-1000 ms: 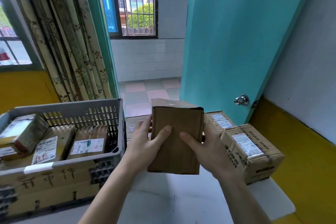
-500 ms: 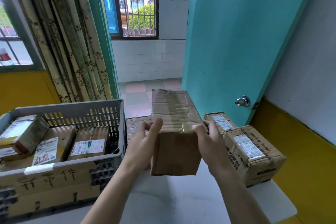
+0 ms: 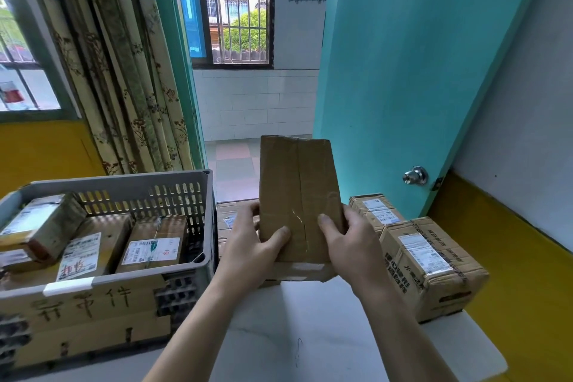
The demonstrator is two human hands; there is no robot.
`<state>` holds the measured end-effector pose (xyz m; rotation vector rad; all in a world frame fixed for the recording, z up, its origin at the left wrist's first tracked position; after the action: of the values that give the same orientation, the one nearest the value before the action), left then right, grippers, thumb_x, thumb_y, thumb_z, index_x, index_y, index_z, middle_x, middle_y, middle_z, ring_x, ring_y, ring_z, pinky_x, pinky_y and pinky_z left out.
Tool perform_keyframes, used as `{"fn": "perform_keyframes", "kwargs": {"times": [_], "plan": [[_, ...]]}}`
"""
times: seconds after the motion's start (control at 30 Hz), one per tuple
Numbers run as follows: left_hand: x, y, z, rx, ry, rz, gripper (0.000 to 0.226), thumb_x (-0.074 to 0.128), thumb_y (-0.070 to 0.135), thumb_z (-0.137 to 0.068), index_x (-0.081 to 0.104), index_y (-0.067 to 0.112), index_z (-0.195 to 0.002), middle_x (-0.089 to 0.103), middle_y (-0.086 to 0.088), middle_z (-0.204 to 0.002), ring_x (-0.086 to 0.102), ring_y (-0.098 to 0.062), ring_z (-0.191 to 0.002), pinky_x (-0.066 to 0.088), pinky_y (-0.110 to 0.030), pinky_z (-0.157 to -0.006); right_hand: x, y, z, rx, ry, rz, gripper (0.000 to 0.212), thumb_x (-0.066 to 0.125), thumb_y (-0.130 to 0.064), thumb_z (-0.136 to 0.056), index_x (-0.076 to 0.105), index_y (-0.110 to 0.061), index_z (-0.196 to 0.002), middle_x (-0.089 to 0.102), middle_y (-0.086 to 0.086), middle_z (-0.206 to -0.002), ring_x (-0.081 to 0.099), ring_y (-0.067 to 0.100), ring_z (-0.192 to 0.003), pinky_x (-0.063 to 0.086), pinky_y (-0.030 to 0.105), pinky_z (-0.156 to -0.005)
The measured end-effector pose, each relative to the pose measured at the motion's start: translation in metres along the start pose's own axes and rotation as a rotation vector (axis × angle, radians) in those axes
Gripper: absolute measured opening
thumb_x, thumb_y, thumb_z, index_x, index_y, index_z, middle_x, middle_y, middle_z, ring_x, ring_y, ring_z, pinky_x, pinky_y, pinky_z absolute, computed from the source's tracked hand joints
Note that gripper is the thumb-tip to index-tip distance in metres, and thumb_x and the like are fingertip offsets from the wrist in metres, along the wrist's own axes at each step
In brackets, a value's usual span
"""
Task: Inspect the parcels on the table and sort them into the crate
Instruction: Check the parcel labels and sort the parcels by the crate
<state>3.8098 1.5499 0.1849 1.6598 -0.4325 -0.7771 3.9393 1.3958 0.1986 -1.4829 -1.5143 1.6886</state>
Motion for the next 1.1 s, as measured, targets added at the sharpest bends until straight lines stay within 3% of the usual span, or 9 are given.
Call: {"fn": "perform_keyframes", "kwargs": {"times": [0.17,0.3,0.4,0.5,0.73,0.87,0.97,1.03,1.1], "plan": [[-0.008,0.01,-0.004,0.038,0.062,-0.026,0.038,0.07,0.04,-0.095,0.057,0.035,-0.131,0.069,0.011,-0.119,0.069,-0.01,-0.104,0.059,-0.039,-0.092,0.0,-0.002,0.006,-0.074,0.008,0.017,0.023,0.067,-0.03,-0.096,0.065,-0.025,-0.119,0.065,-0.017,-0.1,0.064,0.009,-0.093,0.056,0.026,-0.085],[-0.009,0.008,-0.003,0.041,0.067,0.003,0.038,0.07,0.028,-0.097,0.061,0.03,-0.134,0.075,0.016,-0.107,0.073,-0.003,-0.093,0.061,-0.035,-0.089,0.002,0.001,0.001,-0.047,-0.029,0.005,0.011,0.065,-0.039,-0.095,0.063,-0.041,-0.107,0.063,-0.03,-0.092,0.063,-0.005,-0.086,0.051,0.023,-0.074],[-0.004,0.003,0.001,0.03,0.054,0.009,0.04,0.074,0.028,-0.094,0.061,0.04,-0.129,0.077,0.009,-0.11,0.074,-0.01,-0.097,0.06,-0.045,-0.092,-0.001,0.004,-0.004,-0.05,-0.014,0.063,0.024,0.057,-0.056,-0.094,0.063,-0.042,-0.113,0.065,-0.017,-0.099,0.057,0.002,-0.083,0.044,0.021,-0.072],[0.001,-0.001,0.004,0.012,0.041,-0.012,0.034,0.075,0.038,-0.089,0.058,0.049,-0.117,0.077,0.012,-0.106,0.074,-0.008,-0.095,0.06,-0.049,-0.09,-0.007,0.006,-0.002,-0.077,0.034,0.065,0.03,0.059,-0.051,-0.095,0.068,-0.034,-0.118,0.065,-0.016,-0.098,0.056,0.0,-0.083,0.048,0.02,-0.075],[-0.003,0.018,0.0,0.019,0.049,0.021,0.034,0.072,0.047,-0.091,0.052,0.023,-0.105,0.073,0.002,-0.098,0.073,-0.018,-0.089,0.061,-0.052,-0.082,-0.004,0.016,0.005,-0.045,0.035,0.038,0.028,0.063,-0.049,-0.094,0.07,-0.028,-0.111,0.066,-0.021,-0.096,0.063,0.005,-0.086,0.048,0.018,-0.072],[-0.003,0.01,0.004,-0.005,0.08,0.023,0.027,0.074,0.034,-0.093,0.053,0.019,-0.102,0.072,0.004,-0.095,0.072,-0.018,-0.089,0.06,-0.054,-0.084,-0.009,0.015,0.004,-0.001,0.035,0.006,0.035,0.069,-0.054,-0.088,0.06,-0.024,-0.106,0.067,-0.016,-0.095,0.065,0.005,-0.086,0.044,0.014,-0.064],[0.002,0.007,0.005,0.023,0.044,-0.011,0.034,0.074,0.03,-0.093,0.052,0.022,-0.117,0.071,0.004,-0.108,0.072,-0.014,-0.094,0.06,-0.052,-0.088,-0.012,0.009,0.005,-0.047,0.017,0.023,0.043,0.067,-0.051,-0.09,0.059,-0.029,-0.126,0.071,-0.014,-0.109,0.068,0.008,-0.098,0.047,0.012,-0.073],[0.004,0.009,0.005,0.03,0.0,0.003,0.06,0.075,0.036,-0.092,0.043,0.03,-0.143,0.07,0.004,-0.119,0.071,-0.008,-0.098,0.061,-0.045,-0.09,-0.013,0.005,0.008,-0.101,0.022,0.087,0.047,0.063,-0.051,-0.093,0.058,-0.029,-0.135,0.071,-0.012,-0.118,0.068,0.012,-0.106,0.046,0.012,-0.078],[0.005,0.014,0.006,0.044,-0.034,0.024,0.057,0.073,0.046,-0.091,0.046,0.046,-0.141,0.071,0.013,-0.118,0.072,-0.003,-0.098,0.062,-0.039,-0.089,-0.016,0.003,0.012,-0.135,0.049,0.115,0.045,0.063,-0.048,-0.094,0.06,-0.027,-0.134,0.072,-0.011,-0.117,0.068,0.013,-0.106,0.041,0.005,-0.074]]}}
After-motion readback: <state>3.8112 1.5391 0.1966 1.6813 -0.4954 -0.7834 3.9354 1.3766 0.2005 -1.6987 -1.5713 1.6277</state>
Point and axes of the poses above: each hand's wrist, its own z-axis away from the middle knuckle, its own x-axis out of the palm, y = z × x, the point moved 9 cm from there along -z, towards the middle knuckle
